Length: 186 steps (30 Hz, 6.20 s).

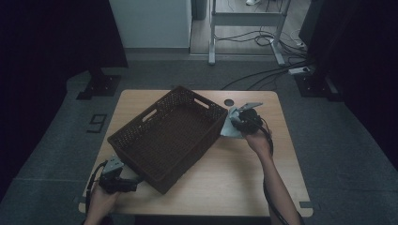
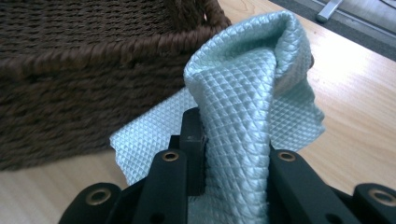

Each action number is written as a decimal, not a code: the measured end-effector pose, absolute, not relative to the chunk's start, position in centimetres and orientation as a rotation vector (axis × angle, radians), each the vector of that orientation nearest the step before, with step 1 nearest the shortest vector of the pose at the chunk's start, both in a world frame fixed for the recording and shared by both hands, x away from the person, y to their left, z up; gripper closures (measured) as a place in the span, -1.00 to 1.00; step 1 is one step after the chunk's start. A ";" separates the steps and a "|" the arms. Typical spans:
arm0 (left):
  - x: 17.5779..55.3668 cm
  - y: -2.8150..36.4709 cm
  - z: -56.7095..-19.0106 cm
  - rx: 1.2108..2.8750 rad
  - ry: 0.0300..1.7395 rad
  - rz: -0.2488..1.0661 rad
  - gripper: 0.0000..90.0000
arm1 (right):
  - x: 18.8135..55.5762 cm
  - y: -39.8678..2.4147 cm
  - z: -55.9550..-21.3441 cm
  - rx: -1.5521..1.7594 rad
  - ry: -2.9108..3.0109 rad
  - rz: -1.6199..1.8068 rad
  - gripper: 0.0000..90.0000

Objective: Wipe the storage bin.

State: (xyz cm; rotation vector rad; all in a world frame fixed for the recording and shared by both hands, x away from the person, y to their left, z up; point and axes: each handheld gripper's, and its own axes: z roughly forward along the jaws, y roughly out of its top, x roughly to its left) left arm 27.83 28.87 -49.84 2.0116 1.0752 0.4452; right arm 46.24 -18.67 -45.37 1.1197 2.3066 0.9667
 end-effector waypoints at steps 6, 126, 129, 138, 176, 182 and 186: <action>27.8 28.7 -50.0 2.009 1.058 0.451 -1.00 | 47.2 -17.4 -45.7 1.098 2.307 0.979 0.64; 27.7 27.5 -50.3 2.042 1.031 0.477 -1.00 | 27.7 0.1 -46.9 0.184 2.798 1.291 0.65; 27.7 27.6 -50.3 2.039 1.039 0.469 -1.00 | 27.4 0.5 -46.9 0.159 2.797 1.270 0.66; 27.7 27.6 -50.3 2.040 1.039 0.468 -1.00 | 27.8 0.8 -48.5 0.166 2.853 1.192 0.69; 27.7 27.7 -50.3 2.036 1.044 0.466 -1.00 | 32.7 -3.7 -49.0 0.448 2.777 1.117 0.69; 27.7 27.7 -50.3 2.036 1.043 0.466 -1.00 | 33.5 -4.6 -48.9 0.492 2.754 1.114 0.69; 27.7 27.7 -50.3 2.040 1.043 0.464 -1.00 | 34.0 -5.3 -48.8 0.530 2.735 1.110 0.69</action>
